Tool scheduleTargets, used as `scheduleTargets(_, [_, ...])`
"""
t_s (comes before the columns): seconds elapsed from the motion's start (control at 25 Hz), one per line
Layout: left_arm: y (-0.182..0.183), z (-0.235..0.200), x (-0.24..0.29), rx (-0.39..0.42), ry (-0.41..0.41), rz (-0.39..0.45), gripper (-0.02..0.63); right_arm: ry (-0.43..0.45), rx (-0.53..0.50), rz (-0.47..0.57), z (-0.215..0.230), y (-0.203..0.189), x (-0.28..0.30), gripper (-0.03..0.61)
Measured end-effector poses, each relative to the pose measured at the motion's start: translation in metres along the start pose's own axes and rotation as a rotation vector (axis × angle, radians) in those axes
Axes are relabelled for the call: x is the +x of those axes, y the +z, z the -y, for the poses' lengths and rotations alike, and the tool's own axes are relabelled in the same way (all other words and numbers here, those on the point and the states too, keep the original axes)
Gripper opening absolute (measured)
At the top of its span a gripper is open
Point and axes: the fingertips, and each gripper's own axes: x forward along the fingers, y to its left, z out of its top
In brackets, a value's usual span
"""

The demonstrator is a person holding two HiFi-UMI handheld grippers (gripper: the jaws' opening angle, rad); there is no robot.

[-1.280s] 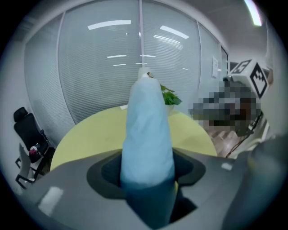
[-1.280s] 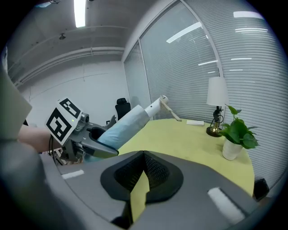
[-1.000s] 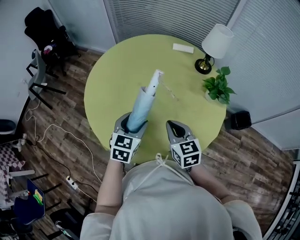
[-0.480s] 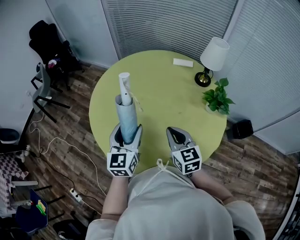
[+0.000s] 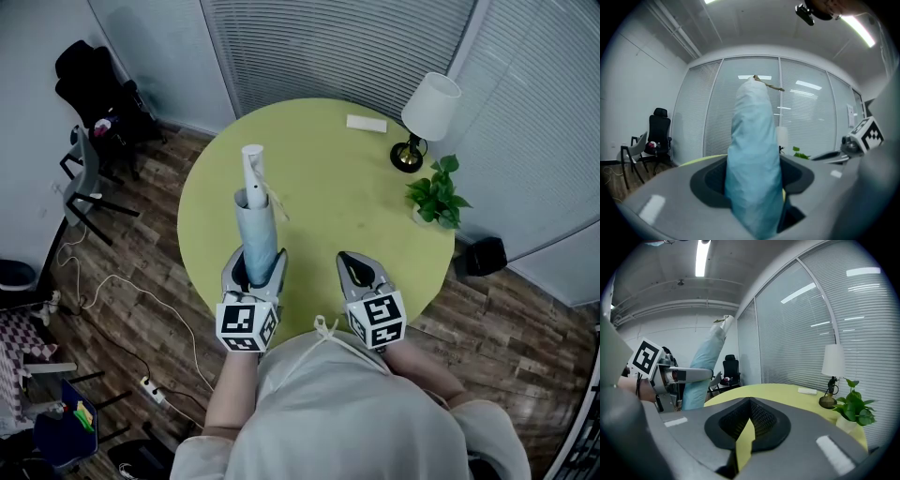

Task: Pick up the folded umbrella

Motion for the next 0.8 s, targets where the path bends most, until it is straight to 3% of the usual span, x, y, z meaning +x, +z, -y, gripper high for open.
scheduleTargets(0.8, [-0.012,0.005,-0.001,0.021,-0.008,-0.046,0.282,-0.007,0.003,-0.036,-0.002,-0.007,0.001,-0.001])
